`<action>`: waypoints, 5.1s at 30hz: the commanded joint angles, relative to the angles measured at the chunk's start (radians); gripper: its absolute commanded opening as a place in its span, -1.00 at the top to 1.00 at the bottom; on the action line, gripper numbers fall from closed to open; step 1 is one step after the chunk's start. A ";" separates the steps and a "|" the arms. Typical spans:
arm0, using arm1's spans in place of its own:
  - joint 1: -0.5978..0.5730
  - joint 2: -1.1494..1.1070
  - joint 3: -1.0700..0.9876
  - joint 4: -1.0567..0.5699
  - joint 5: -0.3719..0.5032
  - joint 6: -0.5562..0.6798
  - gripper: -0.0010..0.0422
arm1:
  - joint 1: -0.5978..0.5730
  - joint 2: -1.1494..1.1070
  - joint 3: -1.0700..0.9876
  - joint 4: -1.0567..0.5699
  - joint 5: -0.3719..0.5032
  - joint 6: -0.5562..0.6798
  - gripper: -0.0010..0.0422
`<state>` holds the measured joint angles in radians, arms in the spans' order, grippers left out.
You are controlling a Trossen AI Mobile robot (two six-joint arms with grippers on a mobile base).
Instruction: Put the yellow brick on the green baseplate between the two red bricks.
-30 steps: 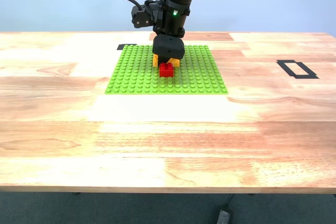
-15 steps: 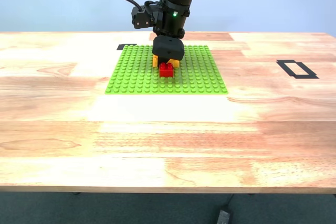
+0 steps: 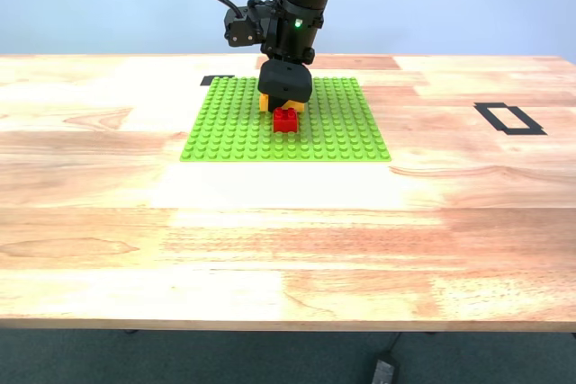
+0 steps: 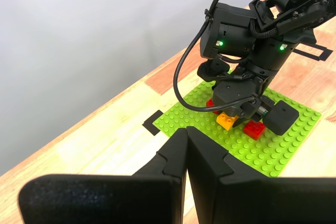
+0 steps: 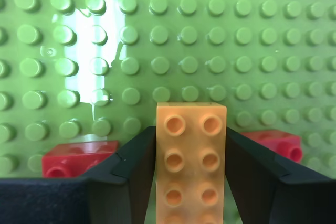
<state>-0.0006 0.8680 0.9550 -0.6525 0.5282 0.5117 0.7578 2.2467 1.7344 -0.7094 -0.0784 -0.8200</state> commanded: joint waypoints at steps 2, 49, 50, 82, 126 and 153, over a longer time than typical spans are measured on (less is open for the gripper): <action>0.000 0.000 0.000 0.000 0.000 0.000 0.96 | 0.000 -0.008 -0.001 -0.005 -0.001 0.001 0.13; 0.000 0.000 0.000 0.001 -0.001 0.000 0.96 | -0.049 -0.102 -0.050 0.002 -0.049 0.072 0.79; 0.000 0.000 0.000 0.000 0.000 0.000 0.96 | -0.049 -0.106 -0.065 0.017 -0.049 0.070 0.86; 0.000 0.007 0.000 0.004 -0.001 0.001 0.96 | -0.032 -0.046 -0.078 0.016 -0.076 0.084 0.93; 0.002 -0.177 -0.504 0.805 -0.213 -0.238 0.96 | -0.650 -1.581 -1.272 0.800 0.034 0.708 0.93; 0.001 -0.395 -0.934 1.061 -0.377 -0.471 0.96 | -0.803 -2.233 -1.676 0.593 0.172 0.902 0.96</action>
<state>0.0006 0.4751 0.0299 0.3954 0.1505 0.0441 -0.0460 0.0139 0.0586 -0.1165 0.0948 0.0906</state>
